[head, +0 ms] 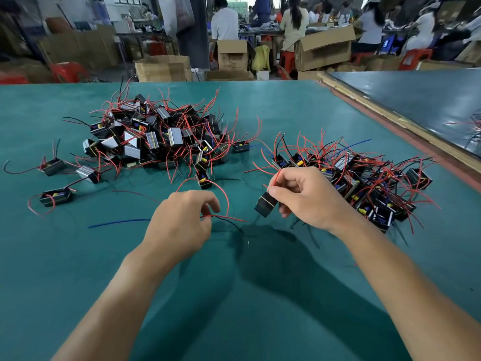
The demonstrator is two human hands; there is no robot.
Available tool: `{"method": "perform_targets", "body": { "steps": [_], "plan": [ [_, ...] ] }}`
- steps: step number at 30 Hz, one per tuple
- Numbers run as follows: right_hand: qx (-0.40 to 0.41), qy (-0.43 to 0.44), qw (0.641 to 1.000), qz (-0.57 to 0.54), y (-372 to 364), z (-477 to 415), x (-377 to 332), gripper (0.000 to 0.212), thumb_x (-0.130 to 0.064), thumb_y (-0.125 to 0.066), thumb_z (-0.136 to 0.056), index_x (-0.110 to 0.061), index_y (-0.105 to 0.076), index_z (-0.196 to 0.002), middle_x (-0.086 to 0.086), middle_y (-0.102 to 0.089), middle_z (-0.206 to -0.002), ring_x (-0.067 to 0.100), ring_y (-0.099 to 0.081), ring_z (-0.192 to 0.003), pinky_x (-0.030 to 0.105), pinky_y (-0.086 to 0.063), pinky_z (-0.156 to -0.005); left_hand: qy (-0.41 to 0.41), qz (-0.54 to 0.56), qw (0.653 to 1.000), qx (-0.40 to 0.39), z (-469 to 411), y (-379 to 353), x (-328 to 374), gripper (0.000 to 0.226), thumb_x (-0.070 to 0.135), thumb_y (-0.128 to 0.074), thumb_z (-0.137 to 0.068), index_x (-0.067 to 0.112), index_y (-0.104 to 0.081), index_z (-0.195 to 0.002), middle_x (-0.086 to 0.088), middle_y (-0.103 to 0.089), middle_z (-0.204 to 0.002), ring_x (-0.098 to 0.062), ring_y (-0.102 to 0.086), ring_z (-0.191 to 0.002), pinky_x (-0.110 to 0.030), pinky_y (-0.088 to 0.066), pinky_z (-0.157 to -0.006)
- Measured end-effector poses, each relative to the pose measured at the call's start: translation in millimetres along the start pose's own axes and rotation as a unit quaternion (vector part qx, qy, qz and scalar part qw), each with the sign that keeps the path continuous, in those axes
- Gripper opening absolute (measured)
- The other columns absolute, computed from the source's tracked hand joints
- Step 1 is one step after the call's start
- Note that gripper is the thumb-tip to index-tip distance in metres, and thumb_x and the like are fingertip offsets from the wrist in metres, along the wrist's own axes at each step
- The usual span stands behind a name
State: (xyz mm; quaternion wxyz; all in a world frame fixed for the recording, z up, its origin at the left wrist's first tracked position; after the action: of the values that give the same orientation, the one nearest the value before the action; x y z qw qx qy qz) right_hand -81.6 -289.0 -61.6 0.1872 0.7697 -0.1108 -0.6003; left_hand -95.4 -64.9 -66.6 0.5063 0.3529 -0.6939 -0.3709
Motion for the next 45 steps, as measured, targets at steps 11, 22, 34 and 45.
{"method": "perform_targets", "body": {
  "steps": [11, 22, 34, 45],
  "plan": [
    [0.104, 0.084, 0.991, -0.023, 9.3, 1.5, -8.3, 0.022, -0.003, -0.061, -0.092, -0.018, -0.069, -0.078, 0.001, -0.068, -0.072, 0.012, -0.06, -0.048, 0.024, -0.051, -0.048, 0.034, 0.03, 0.999, 0.016, -2.1, 3.6, -0.9, 0.036, -0.001, -0.053, -0.081, 0.029, -0.073, -0.084, 0.01, -0.07, -0.083, -0.015, -0.053, -0.066, -0.027, -0.041, -0.066],
    [-0.158, 0.029, 0.97, 0.182, -15.3, 9.4, -0.3, 0.012, -0.015, -0.076, -0.082, -0.026, -0.075, -0.076, -0.015, -0.074, -0.074, 0.001, -0.068, -0.069, 0.016, -0.051, -0.068, 0.05, 0.12, 0.991, -0.018, -3.8, 1.5, -3.6, 0.029, 0.01, -0.075, -0.076, 0.031, -0.071, -0.097, 0.02, -0.068, -0.086, -0.013, -0.056, -0.059, -0.015, -0.044, -0.058],
    [-0.153, 0.023, 0.967, 0.204, -9.5, 7.9, -2.1, 0.016, -0.006, -0.074, -0.079, -0.022, -0.075, -0.082, -0.011, -0.073, -0.077, 0.005, -0.067, -0.07, 0.02, -0.052, -0.066, 0.106, 0.406, 0.904, 0.079, -9.9, 29.2, -17.2, 0.034, -0.017, -0.058, -0.083, 0.015, -0.069, -0.085, -0.007, -0.073, -0.091, -0.017, -0.068, -0.072, -0.022, -0.058, -0.062],
    [0.046, 0.035, 0.99, 0.13, 2.9, 1.6, 0.1, 0.02, -0.017, -0.069, -0.086, -0.015, -0.067, -0.067, 0.003, -0.067, -0.06, 0.01, -0.054, -0.051, 0.031, -0.049, -0.06, -0.022, 0.053, 0.997, -0.059, -0.8, 6.0, 1.8, 0.015, 0.019, -0.075, -0.077, 0.025, -0.07, -0.09, 0.015, -0.067, -0.08, -0.012, -0.065, -0.077, -0.034, -0.053, -0.079]
  ]
}}
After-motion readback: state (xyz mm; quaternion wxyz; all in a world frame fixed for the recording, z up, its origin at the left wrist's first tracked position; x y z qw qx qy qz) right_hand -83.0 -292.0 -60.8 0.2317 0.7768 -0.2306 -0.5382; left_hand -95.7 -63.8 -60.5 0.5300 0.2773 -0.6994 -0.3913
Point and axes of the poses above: each hand's wrist, its own z-axis away from the middle knuckle, its own y-axis out of the back of the hand, x = y × z, the point moved 3 cm from there along -z, towards the middle knuckle
